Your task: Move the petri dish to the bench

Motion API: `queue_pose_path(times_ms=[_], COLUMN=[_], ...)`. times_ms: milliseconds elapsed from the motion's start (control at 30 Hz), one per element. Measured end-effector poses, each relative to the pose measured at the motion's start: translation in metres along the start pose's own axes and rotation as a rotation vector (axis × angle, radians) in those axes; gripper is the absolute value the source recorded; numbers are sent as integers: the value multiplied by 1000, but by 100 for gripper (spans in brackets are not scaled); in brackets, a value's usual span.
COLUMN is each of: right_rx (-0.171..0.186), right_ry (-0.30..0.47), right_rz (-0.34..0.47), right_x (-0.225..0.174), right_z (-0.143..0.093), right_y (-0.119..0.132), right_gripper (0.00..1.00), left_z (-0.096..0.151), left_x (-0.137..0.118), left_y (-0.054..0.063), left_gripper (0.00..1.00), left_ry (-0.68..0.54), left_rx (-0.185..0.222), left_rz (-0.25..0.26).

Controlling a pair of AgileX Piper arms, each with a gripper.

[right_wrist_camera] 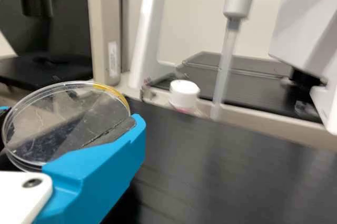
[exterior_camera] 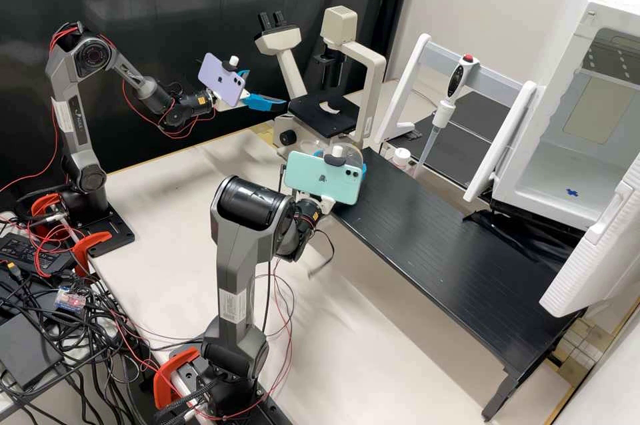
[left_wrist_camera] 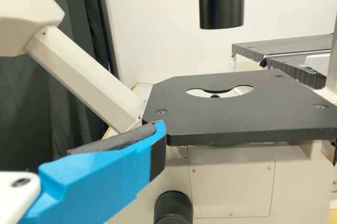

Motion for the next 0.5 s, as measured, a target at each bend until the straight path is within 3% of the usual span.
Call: queue_pose_path(times_ms=[500], right_rx=[-4], right_ry=[-14], right_rz=[-19], right_x=[-3], right_z=[4], right_y=[-3], right_gripper=[0], left_z=[0], left_x=[0], left_y=[0], left_gripper=[100], left_ry=[0], left_rx=[0], left_rz=[0])
